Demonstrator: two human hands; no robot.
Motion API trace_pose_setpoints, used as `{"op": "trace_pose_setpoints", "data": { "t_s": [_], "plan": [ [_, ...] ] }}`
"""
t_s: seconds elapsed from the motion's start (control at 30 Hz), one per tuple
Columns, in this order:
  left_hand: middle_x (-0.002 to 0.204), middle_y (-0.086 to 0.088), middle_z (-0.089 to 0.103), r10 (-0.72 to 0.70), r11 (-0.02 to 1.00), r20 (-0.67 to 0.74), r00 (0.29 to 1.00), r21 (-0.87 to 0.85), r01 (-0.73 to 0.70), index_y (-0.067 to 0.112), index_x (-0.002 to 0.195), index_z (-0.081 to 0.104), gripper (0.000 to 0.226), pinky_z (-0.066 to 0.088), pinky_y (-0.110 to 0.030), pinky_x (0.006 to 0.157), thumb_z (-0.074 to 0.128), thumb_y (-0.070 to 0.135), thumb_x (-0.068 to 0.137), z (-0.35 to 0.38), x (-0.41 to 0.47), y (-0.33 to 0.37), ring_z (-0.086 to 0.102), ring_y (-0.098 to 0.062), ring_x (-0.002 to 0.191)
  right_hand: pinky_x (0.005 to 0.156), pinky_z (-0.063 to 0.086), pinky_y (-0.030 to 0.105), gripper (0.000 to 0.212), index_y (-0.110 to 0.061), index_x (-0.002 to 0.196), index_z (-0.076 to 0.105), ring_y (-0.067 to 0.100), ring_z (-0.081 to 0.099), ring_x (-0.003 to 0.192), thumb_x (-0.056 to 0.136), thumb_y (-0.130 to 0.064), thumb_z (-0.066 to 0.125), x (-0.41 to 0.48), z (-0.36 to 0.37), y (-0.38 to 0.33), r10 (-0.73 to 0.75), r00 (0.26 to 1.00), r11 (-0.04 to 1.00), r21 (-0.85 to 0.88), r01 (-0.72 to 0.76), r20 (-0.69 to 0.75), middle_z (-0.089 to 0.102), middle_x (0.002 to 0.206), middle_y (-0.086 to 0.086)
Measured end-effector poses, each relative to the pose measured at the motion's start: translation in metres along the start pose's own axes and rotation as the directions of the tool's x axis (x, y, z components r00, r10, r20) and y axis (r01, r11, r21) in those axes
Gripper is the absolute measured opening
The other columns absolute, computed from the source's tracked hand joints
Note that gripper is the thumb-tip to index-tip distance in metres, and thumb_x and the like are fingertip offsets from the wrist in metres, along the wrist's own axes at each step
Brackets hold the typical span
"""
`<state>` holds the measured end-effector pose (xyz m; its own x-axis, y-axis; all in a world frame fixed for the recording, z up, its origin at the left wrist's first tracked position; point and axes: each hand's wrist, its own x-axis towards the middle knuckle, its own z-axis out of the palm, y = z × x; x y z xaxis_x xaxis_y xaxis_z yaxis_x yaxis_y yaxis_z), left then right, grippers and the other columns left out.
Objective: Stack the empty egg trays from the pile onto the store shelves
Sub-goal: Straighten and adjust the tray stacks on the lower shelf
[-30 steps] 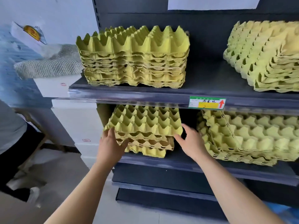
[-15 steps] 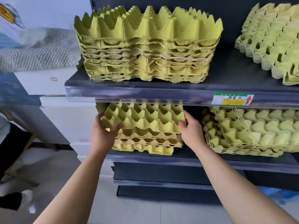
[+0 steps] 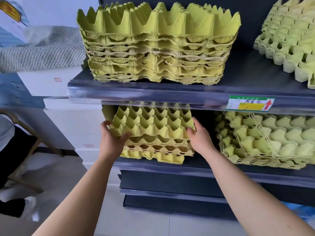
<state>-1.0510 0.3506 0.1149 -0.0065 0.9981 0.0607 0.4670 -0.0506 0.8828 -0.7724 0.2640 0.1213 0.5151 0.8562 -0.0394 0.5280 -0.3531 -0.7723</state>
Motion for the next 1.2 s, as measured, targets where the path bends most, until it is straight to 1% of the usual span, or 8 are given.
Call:
{"op": "trace_pose_setpoints", "data": {
  "t_s": [0.07,0.17,0.47,0.63,0.83,0.93,1.07,1.2],
  "plan": [
    [0.12,-0.015,0.059,0.011,1.0,-0.013,1.0,-0.002,-0.011,0.015,0.133,0.03,0.074,0.042,-0.033,0.076,0.08,0.025,0.079,0.0,0.0,0.001,0.06,-0.033,0.099,0.059,0.042,0.005,0.055,-0.029,0.151,0.02,0.005,0.058,0.099,0.101,-0.031,0.042,-0.001,-0.001,0.001,-0.008,1.0,1.0,0.025,0.007,0.006,0.036,0.151,0.002],
    [0.13,-0.01,0.057,0.035,0.999,-0.053,0.998,-0.001,-0.035,0.014,0.144,0.029,0.085,0.045,-0.035,0.087,0.081,0.028,0.078,-0.003,-0.002,0.004,0.058,-0.028,0.113,0.093,0.035,0.021,0.055,-0.026,0.15,0.026,0.021,0.042,0.133,0.099,-0.029,0.046,-0.001,-0.005,0.0,-0.029,1.0,0.996,0.082,0.029,-0.007,0.034,0.153,0.003],
    [0.105,0.002,0.064,0.011,0.99,-0.162,0.987,-0.14,-0.034,0.017,0.122,0.053,0.048,0.042,-0.016,0.066,0.073,0.039,0.084,-0.012,-0.011,0.008,0.061,-0.004,0.085,0.093,0.032,0.022,0.052,-0.035,0.144,0.037,0.014,0.041,0.131,0.096,-0.029,0.054,-0.018,-0.021,0.006,-0.084,0.993,0.965,0.24,0.103,-0.087,0.045,0.144,-0.002],
    [0.118,-0.007,0.064,-0.026,0.987,-0.126,0.992,-0.162,0.006,0.01,0.13,0.055,0.051,0.048,-0.035,0.087,0.068,0.037,0.089,-0.01,-0.002,0.014,0.061,-0.024,0.107,0.096,0.032,0.022,0.053,-0.036,0.144,0.036,0.007,0.039,0.13,0.096,-0.025,0.054,-0.02,-0.027,0.005,-0.083,0.992,0.957,0.271,0.107,-0.096,0.044,0.144,-0.003],
    [0.104,-0.005,0.067,-0.004,0.999,-0.039,0.999,-0.046,0.002,0.003,0.116,0.06,0.04,0.05,-0.026,0.071,0.064,0.035,0.092,-0.011,0.003,0.011,0.065,-0.024,0.094,0.089,0.035,0.018,0.054,-0.033,0.148,0.029,0.015,0.048,0.124,0.098,-0.029,0.049,-0.009,-0.016,-0.002,-0.025,1.0,0.992,0.127,0.023,0.01,0.037,0.15,0.001],
    [0.104,-0.005,0.066,-0.002,0.999,0.027,1.0,-0.034,0.003,0.008,0.117,0.06,0.046,0.052,-0.031,0.074,0.072,0.039,0.085,-0.01,0.001,0.003,0.065,-0.024,0.093,0.075,0.04,0.009,0.053,-0.038,0.149,0.024,0.003,0.052,0.104,0.099,-0.033,0.045,-0.01,-0.009,0.003,0.03,0.998,0.989,0.143,-0.038,0.053,0.033,0.153,-0.005],
    [0.113,-0.005,0.067,-0.022,1.0,0.043,0.999,-0.011,0.023,0.013,0.126,0.054,0.057,0.044,-0.03,0.079,0.072,0.045,0.083,-0.008,0.0,0.001,0.062,-0.021,0.098,0.103,0.044,0.042,0.053,-0.047,0.146,0.019,0.019,0.048,0.126,0.1,-0.036,0.042,-0.009,-0.002,0.002,0.097,0.991,0.947,0.298,-0.122,0.098,0.026,0.156,-0.006],
    [0.117,-0.003,0.067,-0.061,0.996,0.046,0.997,-0.055,0.064,0.013,0.131,0.051,0.063,0.048,-0.034,0.089,0.077,0.04,0.08,-0.007,0.0,0.005,0.063,-0.022,0.106,0.104,0.043,0.045,0.053,-0.044,0.147,0.021,0.022,0.046,0.129,0.101,-0.03,0.042,-0.009,0.0,-0.004,0.107,0.992,0.937,0.328,-0.122,0.062,0.026,0.156,-0.005]
  ]
}}
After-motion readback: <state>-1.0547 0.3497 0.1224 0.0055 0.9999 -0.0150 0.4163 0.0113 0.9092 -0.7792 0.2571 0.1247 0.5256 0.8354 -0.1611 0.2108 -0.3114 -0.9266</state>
